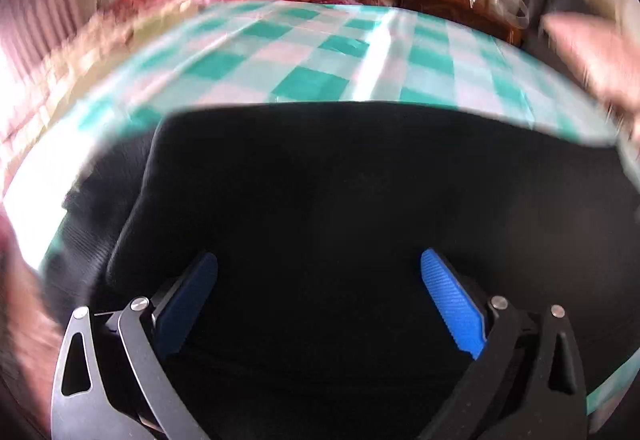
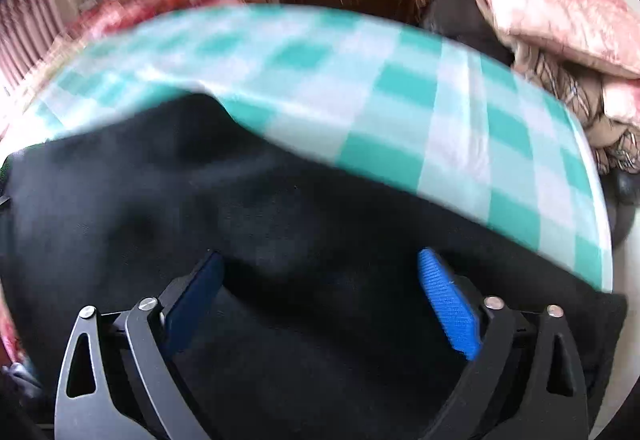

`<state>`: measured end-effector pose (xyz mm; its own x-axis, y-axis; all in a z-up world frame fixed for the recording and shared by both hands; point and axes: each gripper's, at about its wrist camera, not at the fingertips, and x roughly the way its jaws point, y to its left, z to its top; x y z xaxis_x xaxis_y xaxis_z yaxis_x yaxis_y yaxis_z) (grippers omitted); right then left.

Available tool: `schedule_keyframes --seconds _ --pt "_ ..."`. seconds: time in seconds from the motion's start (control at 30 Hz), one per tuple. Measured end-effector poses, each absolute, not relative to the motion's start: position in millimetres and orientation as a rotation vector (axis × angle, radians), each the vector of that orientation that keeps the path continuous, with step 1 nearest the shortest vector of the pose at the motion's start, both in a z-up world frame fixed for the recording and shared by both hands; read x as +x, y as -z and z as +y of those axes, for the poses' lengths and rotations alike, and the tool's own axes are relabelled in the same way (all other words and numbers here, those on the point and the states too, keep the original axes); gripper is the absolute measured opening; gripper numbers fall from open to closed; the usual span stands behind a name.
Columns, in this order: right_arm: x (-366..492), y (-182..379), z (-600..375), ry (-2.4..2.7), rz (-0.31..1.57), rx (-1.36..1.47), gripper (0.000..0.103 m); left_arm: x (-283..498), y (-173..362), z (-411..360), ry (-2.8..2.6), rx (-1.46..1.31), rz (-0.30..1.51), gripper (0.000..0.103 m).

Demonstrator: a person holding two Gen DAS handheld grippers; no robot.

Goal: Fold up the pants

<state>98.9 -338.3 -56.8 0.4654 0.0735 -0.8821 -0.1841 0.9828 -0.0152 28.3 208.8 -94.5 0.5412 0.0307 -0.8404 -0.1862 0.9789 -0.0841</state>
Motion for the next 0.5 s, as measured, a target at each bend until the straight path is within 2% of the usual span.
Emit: schedule_keyframes --seconds 0.17,0.3,0.4,0.5 --pt "98 47 -339 -0.087 1.105 -0.084 0.098 24 75 215 -0.087 -0.23 0.973 0.101" --pt "84 1 -302 -0.117 0.949 -0.094 0.098 -5 36 260 -0.144 -0.349 0.847 0.101" --pt "80 -21 -239 -0.235 0.872 -0.233 0.098 -3 46 297 -0.187 -0.385 0.894 0.101" --pt "88 -17 -206 -0.234 0.891 -0.359 0.098 -3 60 308 -0.209 -0.392 0.928 0.101"
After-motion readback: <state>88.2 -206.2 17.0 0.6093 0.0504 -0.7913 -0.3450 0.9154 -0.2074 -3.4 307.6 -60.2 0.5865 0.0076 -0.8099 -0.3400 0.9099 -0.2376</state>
